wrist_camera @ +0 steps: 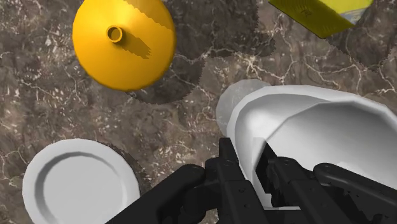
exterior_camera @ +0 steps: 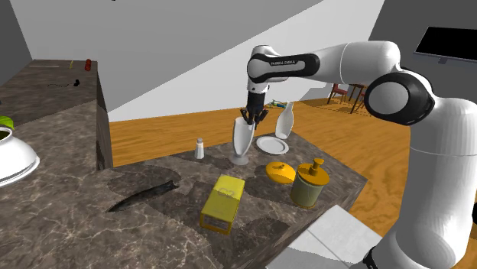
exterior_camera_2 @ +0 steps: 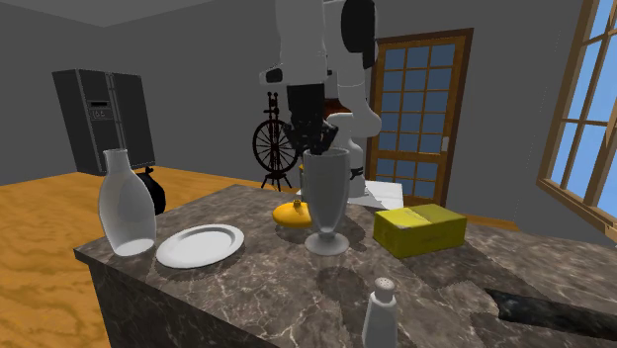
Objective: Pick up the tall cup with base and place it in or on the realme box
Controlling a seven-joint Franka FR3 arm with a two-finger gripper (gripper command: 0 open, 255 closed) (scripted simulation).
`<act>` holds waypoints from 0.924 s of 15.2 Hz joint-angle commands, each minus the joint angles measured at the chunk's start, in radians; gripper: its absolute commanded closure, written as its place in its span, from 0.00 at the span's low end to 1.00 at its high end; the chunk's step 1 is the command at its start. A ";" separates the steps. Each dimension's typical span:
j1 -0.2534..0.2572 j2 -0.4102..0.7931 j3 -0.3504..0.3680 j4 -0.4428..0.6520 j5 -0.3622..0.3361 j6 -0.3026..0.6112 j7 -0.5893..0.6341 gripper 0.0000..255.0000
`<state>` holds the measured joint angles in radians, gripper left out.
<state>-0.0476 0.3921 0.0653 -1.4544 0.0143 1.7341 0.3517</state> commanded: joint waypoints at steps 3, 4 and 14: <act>0.000 -0.005 0.000 0.050 0.000 -0.054 0.001 1.00; 0.000 -0.005 0.000 0.063 0.000 -0.068 0.001 1.00; 0.002 0.011 0.001 0.223 -0.001 -0.211 0.006 1.00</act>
<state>-0.0466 0.4025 0.0659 -1.2438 0.0135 1.5342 0.3558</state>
